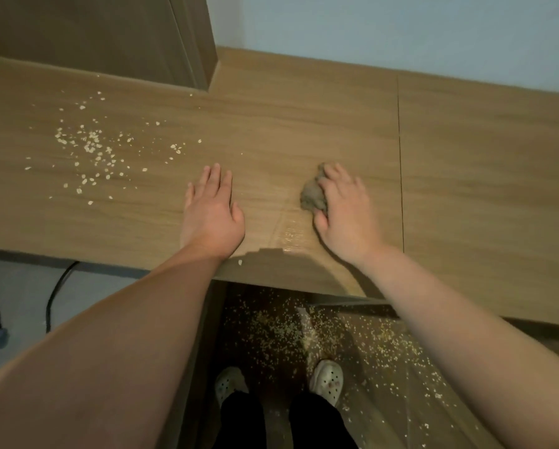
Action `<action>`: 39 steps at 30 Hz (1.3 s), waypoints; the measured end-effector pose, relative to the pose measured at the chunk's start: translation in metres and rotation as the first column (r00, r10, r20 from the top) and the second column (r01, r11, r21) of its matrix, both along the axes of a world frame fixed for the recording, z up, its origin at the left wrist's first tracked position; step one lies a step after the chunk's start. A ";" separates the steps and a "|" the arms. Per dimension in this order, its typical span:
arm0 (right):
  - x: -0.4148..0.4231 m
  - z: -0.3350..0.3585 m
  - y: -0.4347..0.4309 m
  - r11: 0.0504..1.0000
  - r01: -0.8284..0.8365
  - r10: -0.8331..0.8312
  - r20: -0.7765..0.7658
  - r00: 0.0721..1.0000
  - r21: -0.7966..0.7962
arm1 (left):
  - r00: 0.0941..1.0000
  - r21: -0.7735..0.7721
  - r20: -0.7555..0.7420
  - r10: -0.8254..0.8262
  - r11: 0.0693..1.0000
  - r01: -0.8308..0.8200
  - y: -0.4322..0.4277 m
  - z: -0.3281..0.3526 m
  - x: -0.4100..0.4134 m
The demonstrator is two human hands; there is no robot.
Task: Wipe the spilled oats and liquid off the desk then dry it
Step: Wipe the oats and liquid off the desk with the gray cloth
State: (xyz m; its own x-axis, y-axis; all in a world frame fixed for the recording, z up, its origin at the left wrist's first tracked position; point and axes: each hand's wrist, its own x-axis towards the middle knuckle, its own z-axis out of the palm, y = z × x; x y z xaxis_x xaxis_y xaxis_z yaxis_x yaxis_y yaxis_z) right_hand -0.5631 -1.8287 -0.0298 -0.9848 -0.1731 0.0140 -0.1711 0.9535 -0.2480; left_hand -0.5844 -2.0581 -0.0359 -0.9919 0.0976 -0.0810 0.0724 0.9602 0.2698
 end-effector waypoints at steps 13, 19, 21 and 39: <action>0.031 0.001 -0.025 0.825 0.565 -0.564 -0.037 0.825 0.001 | 0.965 0.118 0.003 -0.264 0.958 0.262 -0.026 -0.004 0.007; 0.046 0.001 -0.056 0.992 -0.128 0.129 0.031 0.991 -0.014 | 0.911 -0.030 -0.004 -0.413 0.910 0.413 -0.084 -0.009 0.005; 0.036 0.004 -0.030 0.999 -0.010 0.010 0.006 1.000 -0.034 | 0.898 -0.029 0.000 -0.440 0.898 0.440 -0.098 -0.009 0.002; 0.063 0.021 -0.091 0.863 0.291 -0.346 -0.063 0.936 -0.412 | 0.890 0.001 -0.027 -0.456 0.890 0.456 -0.104 -0.009 0.003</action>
